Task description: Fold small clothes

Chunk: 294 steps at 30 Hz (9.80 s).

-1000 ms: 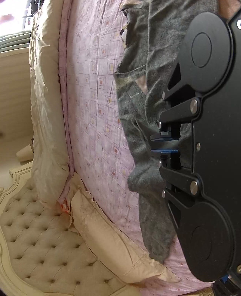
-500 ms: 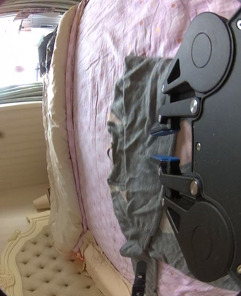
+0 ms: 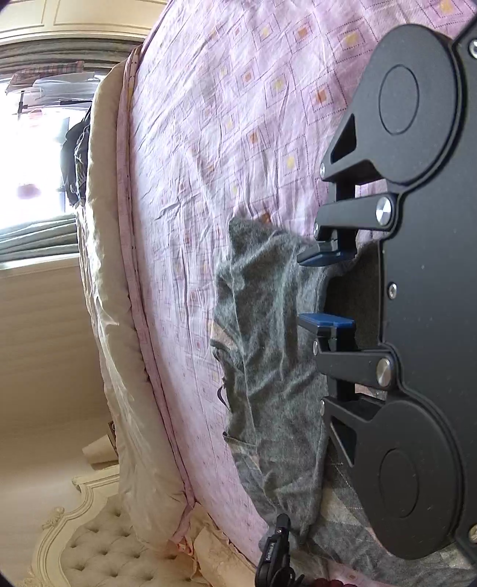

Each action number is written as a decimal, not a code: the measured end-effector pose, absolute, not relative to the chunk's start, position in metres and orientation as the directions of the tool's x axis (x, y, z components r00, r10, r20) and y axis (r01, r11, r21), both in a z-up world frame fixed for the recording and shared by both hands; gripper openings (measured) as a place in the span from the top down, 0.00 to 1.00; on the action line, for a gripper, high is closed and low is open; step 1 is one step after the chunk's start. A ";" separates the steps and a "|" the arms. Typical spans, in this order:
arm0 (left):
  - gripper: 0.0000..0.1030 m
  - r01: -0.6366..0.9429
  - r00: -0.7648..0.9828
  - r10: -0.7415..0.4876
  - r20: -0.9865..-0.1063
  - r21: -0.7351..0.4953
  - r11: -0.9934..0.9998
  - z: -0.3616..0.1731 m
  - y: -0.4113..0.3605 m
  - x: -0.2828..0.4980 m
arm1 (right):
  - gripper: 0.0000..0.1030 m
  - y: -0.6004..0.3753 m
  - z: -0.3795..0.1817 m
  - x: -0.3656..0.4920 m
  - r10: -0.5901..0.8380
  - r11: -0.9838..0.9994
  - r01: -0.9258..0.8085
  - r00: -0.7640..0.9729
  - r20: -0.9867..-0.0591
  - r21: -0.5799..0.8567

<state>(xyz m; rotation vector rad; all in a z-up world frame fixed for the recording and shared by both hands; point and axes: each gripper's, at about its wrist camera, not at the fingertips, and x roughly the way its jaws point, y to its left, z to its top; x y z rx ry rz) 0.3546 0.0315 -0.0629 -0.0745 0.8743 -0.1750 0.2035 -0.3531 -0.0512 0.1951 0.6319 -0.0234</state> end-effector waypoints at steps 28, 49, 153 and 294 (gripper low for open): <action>0.80 0.128 0.662 -0.132 -0.738 -0.062 0.990 -0.072 0.035 0.348 | 0.76 -0.398 -0.084 0.300 -0.054 0.963 0.221 0.713 -0.699 0.151; 0.27 0.244 0.592 -0.190 -0.783 -0.050 0.968 -0.074 0.038 0.213 | 0.48 -0.372 -0.054 0.215 -0.068 0.961 0.228 0.748 -0.660 0.159; 0.96 0.404 0.781 -0.485 -0.393 -0.273 0.873 0.098 -0.046 0.320 | 0.23 -0.272 -0.038 0.116 0.183 0.965 -0.053 0.839 -0.512 0.258; 0.23 0.276 0.703 -0.219 -0.677 -0.024 0.961 -0.102 0.065 0.079 | 0.30 -0.291 -0.067 0.008 0.070 0.977 0.088 0.734 -0.676 0.197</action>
